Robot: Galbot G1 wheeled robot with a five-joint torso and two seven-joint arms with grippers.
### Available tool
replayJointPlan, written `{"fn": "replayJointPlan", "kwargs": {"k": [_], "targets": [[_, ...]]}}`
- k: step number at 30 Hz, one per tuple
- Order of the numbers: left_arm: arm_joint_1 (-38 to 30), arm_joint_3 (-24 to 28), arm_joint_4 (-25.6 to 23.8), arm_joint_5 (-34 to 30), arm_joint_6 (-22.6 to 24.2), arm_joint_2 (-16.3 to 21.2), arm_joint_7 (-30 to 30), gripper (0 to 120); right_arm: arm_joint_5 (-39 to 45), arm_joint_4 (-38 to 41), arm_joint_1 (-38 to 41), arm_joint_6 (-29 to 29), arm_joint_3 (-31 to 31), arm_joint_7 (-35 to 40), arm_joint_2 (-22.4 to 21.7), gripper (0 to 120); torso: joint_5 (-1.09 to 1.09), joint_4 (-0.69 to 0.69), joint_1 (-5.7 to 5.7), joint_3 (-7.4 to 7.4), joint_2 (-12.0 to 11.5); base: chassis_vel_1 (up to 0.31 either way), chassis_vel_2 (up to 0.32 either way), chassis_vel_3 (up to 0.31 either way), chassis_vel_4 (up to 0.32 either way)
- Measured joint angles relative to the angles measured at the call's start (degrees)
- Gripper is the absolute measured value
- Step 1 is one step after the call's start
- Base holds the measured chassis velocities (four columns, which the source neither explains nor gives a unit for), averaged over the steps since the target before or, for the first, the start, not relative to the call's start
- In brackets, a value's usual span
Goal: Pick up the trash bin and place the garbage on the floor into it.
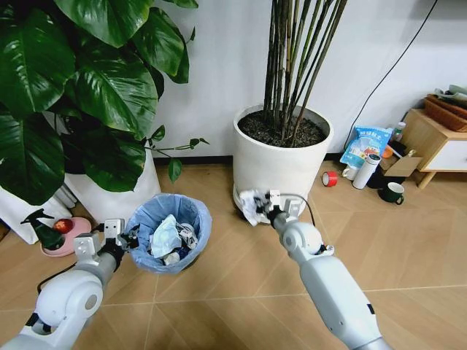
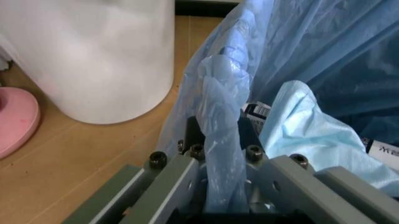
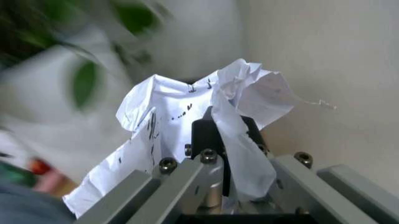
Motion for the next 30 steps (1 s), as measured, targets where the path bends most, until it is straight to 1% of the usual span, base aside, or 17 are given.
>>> {"fn": "replayJointPlan", "kwargs": {"k": [2, 3, 5, 7, 8, 10, 12, 16, 18, 20, 21, 22, 23, 25, 26, 29, 30], "targets": [[-0.79, 0.42, 0.92, -0.72, 0.00, 0.30, 0.58, 0, 2.00, 4.97, 0.95, -0.69, -0.12, 0.09, -0.43, 0, -0.01, 0.00, 0.00, -0.01, 0.01, 0.000, 0.000, 0.000, 0.000], [-0.79, 0.42, 0.92, -0.72, 0.00, 0.30, 0.58, 0, 2.00, 4.97, 0.95, -0.69, -0.12, 0.09, -0.43, 0, -0.01, 0.00, 0.00, -0.01, 0.01, 0.000, 0.000, 0.000, 0.000], [-1.65, 1.14, 1.85, -0.99, 0.00, 0.58, 1.26, 0, 4.37, 8.74, 2.00, -1.36, -0.79, 0.61, -0.84, 0, -0.01, 0.00, 0.00, 0.00, 0.00, 0.000, 0.000, 0.000, 0.000], [-2.84, 2.11, 2.64, -1.22, -0.07, 0.95, 2.19, 0, 7.06, 12.38, 3.22, -2.03, -2.67, 1.47, -1.30, 0, -0.02, -0.01, 0.00, -0.01, 0.00, 0.000, 0.000, 0.000, 0.000], [-2.84, 2.11, 2.64, -1.22, -0.07, 0.95, 2.19, 0, 7.06, 12.38, 3.22, -2.03, -2.67, 1.47, -1.30, 0, -0.02, -0.01, 0.00, -0.01, 0.00, 0.000, 0.000, 0.000, 0.000], [-4.55, 3.26, 3.18, -2.20, -0.08, 1.31, 2.70, 0, 9.24, 15.64, 4.34, -3.16, -5.96, 1.99, -1.62, 0, -0.01, 0.00, 0.00, 0.00, 0.00, 0.000, 0.000, 0.000, 0.000], [-5.06, 3.57, 3.28, -2.54, -0.08, 1.36, 2.75, 0, 9.69, 16.35, 4.65, -3.30, -7.20, 2.12, -1.69, 0, -0.02, -0.01, 0.00, -0.01, 0.00, 0.000, 0.000, 0.000, 0.000], [-7.02, 4.41, 3.53, -4.24, -0.09, 1.54, 2.85, 0, 10.23, 17.66, 5.69, -4.06, -13.80, 2.24, -1.69, 0, -0.02, -0.01, 0.00, 0.00, 0.00, 0.000, 0.000, 0.000, 0.000], [-7.18, 4.43, 3.53, -4.35, -0.09, 1.56, 2.85, 0, 9.98, 17.52, 5.81, -4.24, -14.96, 2.24, -1.67, 0, -0.01, 0.00, 0.00, 0.00, 0.00, 0.000, 0.000, 0.000, 0.000], [-7.49, 4.42, 3.58, -4.47, -0.09, 1.61, 2.85, 0, 8.95, 16.94, 6.04, -6.26, -17.43, 2.26, -1.65, 0, -0.02, 0.00, 0.00, 0.00, 0.00, 0.000, 0.000, 0.000, 0.000], [-7.49, 4.42, 3.58, -4.47, -0.09, 1.61, 2.85, 0, 8.95, 16.94, 6.04, -6.26, -17.43, 2.26, -1.65, 0, -0.02, 0.00, 0.00, 0.00, 0.00, 0.000, 0.000, 0.000, 0.000], [-7.55, 4.34, 3.61, -4.48, -0.09, 1.61, 2.84, 0, 8.55, 16.80, 6.05, -7.11, -18.36, 2.26, -1.74, 1, -0.02, 0.00, 0.00, 0.00, 0.00, 0.000, 0.000, 0.000, 0.000], [-7.57, 4.12, 3.63, -4.48, -0.09, 1.61, 2.84, 0, 8.18, 16.69, 6.06, -8.07, -19.37, 2.25, -1.99, 8, -0.02, 0.00, 0.00, 0.00, 0.00, 0.000, 0.000, 0.000, 0.000], [-7.64, 3.89, 3.63, -4.49, -0.09, 1.58, 2.84, 0, 7.57, 16.40, 6.07, -8.75, -20.36, 2.36, -2.26, 16, -0.02, 0.00, 0.00, 0.00, 0.00, 0.000, 0.000, 0.000, 0.000], [-7.64, 3.89, 3.63, -4.49, -0.09, 1.58, 2.84, 0, 7.57, 16.40, 6.07, -8.75, -20.36, 2.36, -2.26, 16, -0.02, 0.00, 0.00, 0.00, 0.00, 0.000, 0.000, 0.000, 0.000], [-7.82, 3.76, 3.63, -4.49, -0.09, 1.46, 2.85, 0, 7.21, 16.05, 6.20, -9.07, -21.20, 2.58, -2.50, 29, -0.02, -0.01, 0.00, 0.00, 0.00, 0.000, 0.000, 0.000, 0.000], [-7.90, 3.69, 3.63, -4.49, -0.10, 1.45, 2.84, 0, 7.21, 16.02, 6.32, -9.07, -21.30, 2.72, -2.51, 36, -0.01, -0.01, 0.00, 0.00, 0.00, 0.000, 0.000, 0.000, 0.000]]}}
